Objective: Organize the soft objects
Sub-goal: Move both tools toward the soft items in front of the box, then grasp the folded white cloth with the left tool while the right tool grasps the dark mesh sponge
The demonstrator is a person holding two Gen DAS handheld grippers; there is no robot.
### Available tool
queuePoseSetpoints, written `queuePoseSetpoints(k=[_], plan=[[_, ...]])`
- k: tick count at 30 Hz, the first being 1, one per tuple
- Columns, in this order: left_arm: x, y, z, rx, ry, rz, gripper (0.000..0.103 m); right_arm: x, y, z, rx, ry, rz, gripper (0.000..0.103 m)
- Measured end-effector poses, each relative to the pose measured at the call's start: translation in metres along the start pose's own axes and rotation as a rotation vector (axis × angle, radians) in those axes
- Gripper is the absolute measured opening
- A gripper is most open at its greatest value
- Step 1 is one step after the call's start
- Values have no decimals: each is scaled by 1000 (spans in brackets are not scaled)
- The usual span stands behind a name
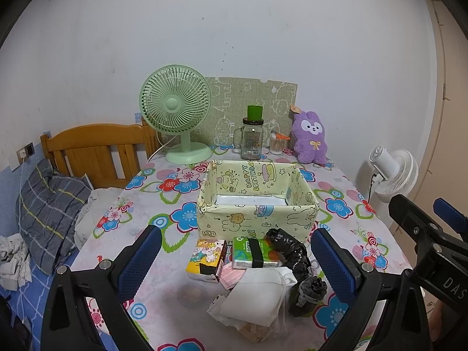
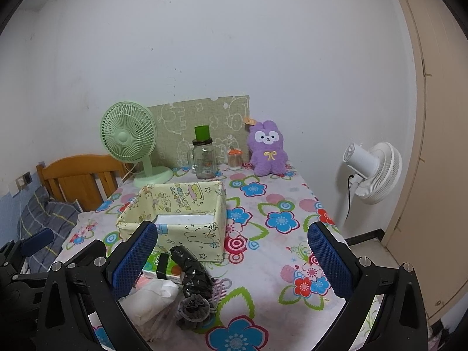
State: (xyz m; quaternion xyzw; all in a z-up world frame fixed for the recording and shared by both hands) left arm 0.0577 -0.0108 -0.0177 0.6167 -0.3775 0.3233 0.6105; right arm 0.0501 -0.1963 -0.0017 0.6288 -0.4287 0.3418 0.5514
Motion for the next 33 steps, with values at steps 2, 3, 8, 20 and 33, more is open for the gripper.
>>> queuePoseSetpoints(k=[2, 3, 8, 20, 33], plan=[[0, 0, 0, 0, 1, -1, 102, 0, 0, 0, -1, 0, 1, 103], [0, 0, 0, 0, 0, 0, 102, 0, 0, 0, 0, 1, 0, 103], [1, 1, 0, -2, 0, 1, 102, 0, 0, 0, -1, 0, 1, 103], [0, 2, 5, 0, -12, 6, 101, 0, 0, 0, -2, 9, -1, 101], [-19, -7, 8, -28, -14, -7, 91, -16, -10, -2, 7, -1, -29, 97]])
Point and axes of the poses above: each gripper's, at about its wrist camera, not at the fingertips, and y roughly against the way its jaws point, z to its right, x to its top, the point moved 2 cm from there along -y, roughly the way its jaws point, and after that the axes turned 6 degrees about -y, right-handed, at the moved point
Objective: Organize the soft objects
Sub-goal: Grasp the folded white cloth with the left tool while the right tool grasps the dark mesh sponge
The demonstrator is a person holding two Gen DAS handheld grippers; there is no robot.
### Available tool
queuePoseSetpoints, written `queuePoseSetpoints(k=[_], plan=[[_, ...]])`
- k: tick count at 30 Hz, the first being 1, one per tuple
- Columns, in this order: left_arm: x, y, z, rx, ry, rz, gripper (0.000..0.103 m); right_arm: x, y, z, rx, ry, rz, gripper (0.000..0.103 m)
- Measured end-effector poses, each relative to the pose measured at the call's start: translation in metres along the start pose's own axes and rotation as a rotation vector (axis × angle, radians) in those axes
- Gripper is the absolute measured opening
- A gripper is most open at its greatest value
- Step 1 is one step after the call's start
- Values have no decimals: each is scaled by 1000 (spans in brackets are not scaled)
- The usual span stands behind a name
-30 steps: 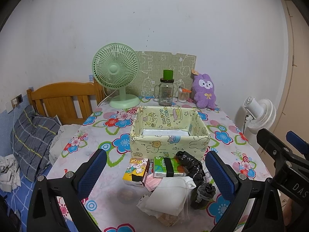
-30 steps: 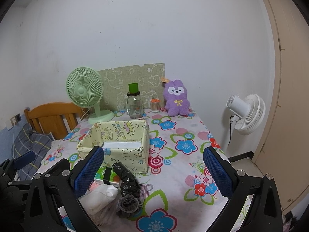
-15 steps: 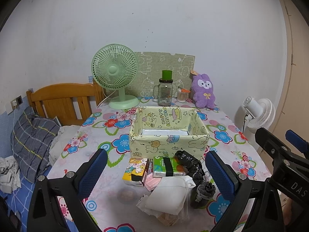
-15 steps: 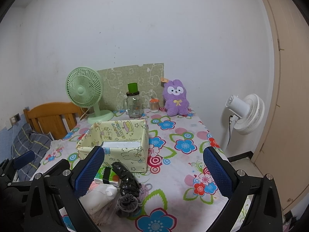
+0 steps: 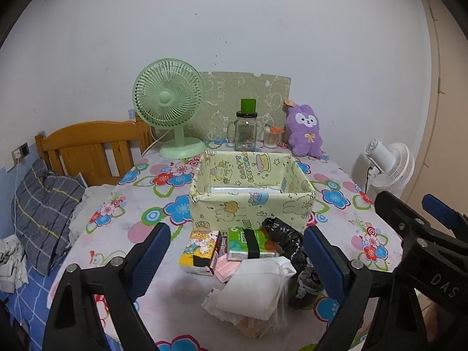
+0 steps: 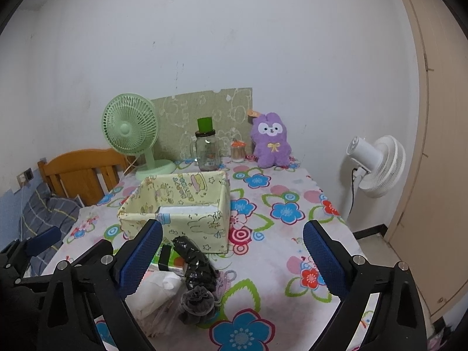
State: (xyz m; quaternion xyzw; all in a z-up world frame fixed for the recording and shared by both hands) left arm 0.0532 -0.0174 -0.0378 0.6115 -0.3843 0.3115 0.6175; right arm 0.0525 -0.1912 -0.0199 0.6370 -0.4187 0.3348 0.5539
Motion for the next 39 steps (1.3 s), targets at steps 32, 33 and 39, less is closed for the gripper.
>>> queuePoseSetpoints(k=[32, 33, 39], plan=[[-60, -49, 14, -41, -41, -139, 85, -69, -50, -2, 29, 6, -161, 86], [-61, -50, 14, -41, -45, -145, 85, -70, -52, -4, 32, 8, -168, 86], [-64, -58, 18, -43, -63, -157, 85, -77, -62, -8, 47, 13, -204, 83]])
Point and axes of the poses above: each gripper's, at about its wrist camera, not at the fingertips, and y roughly against the way its jaws point, z to its right, x to its top, the point moved 2 cm from there along -y, roughly the way its jaws point, and after that the axes turned 6 degrees about -y, right-handed, at the moved point
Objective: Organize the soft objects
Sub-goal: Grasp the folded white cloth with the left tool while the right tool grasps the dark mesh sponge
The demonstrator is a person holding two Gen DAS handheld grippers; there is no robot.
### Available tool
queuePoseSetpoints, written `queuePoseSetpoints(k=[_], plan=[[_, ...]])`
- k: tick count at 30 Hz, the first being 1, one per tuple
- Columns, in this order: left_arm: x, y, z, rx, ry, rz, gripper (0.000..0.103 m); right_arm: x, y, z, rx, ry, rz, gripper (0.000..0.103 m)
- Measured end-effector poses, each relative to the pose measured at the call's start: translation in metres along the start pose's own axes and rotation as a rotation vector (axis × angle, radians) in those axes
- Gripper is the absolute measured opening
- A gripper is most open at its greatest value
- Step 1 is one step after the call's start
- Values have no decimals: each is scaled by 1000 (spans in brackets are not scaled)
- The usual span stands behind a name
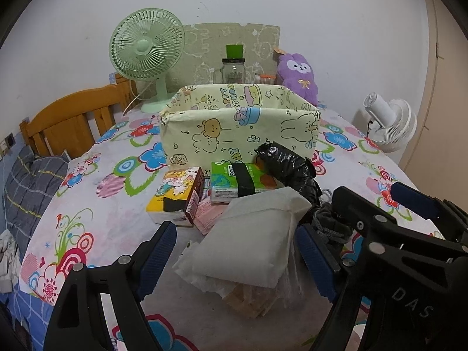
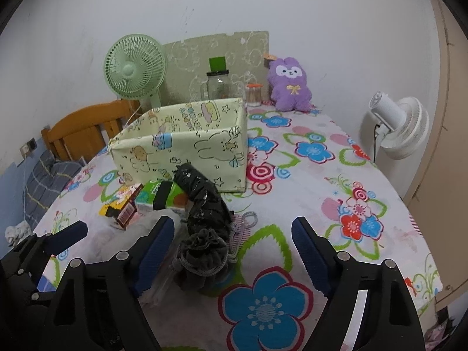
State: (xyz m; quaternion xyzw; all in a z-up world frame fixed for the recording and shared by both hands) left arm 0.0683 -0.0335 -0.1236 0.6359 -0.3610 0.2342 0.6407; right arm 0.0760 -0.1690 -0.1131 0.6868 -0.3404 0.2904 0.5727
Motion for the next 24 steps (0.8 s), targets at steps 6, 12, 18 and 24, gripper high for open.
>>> queuePoseSetpoints(k=[6, 12, 18, 24], plan=[[-2, -9, 3, 22, -20, -18, 74, -4, -14, -4, 19, 5, -54, 79], [-4, -18, 4, 23, -26, -47, 63, -9, -28, -6, 44, -12, -103, 69], [-4, -21, 5, 6, -31, -53, 51, -9, -33, -12, 72, -3, -121, 55], [-3, -23, 7, -13, -36, -59, 42, -9, -36, -17, 83, 8, -134, 46]])
Point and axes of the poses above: each gripper's, at about its wrist camera, not at the fingertips, and y roughly against the way its jaws point, z to its right, x to its top, the point moved 2 cm from there along -y, roughly the way its jaws point, and after that the axes turned 6 degrees about -y, right-handed, at the moved point
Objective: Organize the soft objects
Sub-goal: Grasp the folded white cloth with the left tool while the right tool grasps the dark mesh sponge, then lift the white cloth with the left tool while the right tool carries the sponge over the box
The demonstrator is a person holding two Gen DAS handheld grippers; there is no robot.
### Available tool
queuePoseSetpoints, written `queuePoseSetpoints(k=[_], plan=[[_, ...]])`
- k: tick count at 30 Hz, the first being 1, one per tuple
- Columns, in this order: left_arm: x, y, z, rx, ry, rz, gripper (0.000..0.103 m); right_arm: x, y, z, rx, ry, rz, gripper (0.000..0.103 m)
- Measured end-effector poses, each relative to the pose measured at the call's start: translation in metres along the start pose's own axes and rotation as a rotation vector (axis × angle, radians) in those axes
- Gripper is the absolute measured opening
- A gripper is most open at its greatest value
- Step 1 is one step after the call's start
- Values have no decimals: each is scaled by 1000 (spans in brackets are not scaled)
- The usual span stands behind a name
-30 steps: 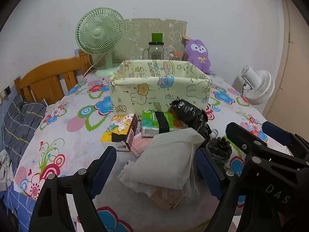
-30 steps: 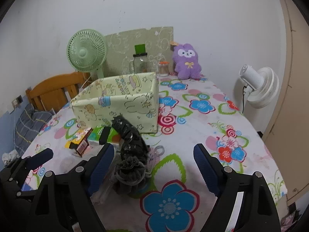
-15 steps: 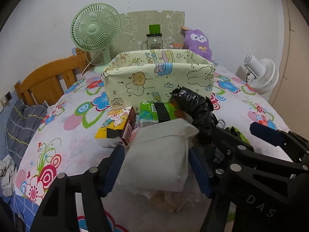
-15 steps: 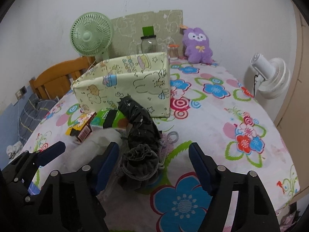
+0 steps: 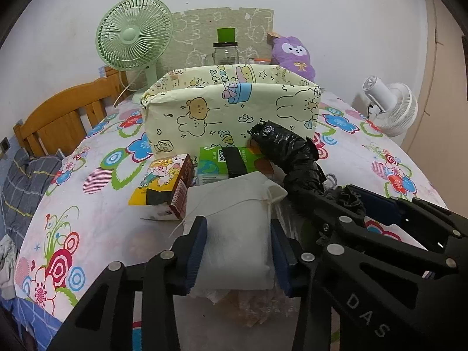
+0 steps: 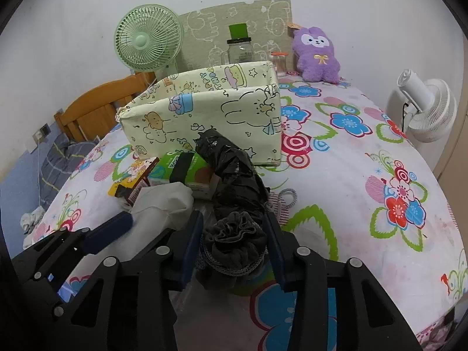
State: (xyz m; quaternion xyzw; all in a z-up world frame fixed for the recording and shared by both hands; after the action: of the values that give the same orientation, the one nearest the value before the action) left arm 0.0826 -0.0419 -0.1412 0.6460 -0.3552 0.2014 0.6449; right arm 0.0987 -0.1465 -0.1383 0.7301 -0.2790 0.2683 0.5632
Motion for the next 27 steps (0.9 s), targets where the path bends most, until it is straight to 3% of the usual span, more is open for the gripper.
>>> queuePoseSetpoints(k=[15, 27], plan=[[7, 12, 6, 4, -12, 25, 21, 6, 12, -3, -27, 4, 34, 42], [22, 30, 6, -16, -2, 66, 18, 20, 33, -5, -33, 1, 82, 42]])
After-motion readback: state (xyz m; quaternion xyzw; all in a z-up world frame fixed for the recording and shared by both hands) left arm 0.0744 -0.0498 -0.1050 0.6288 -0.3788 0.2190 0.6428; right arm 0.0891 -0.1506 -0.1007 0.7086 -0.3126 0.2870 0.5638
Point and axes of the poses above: each gripper's, at about its wrist camera, not at the fingertips, and y roughly against the way its jaws point, z to its right, x to its top, the point moved 2 cm from there along -y, roughly the way its jaws point, and after that the axes turned 6 degrees about -y, right-handed, at the moved point
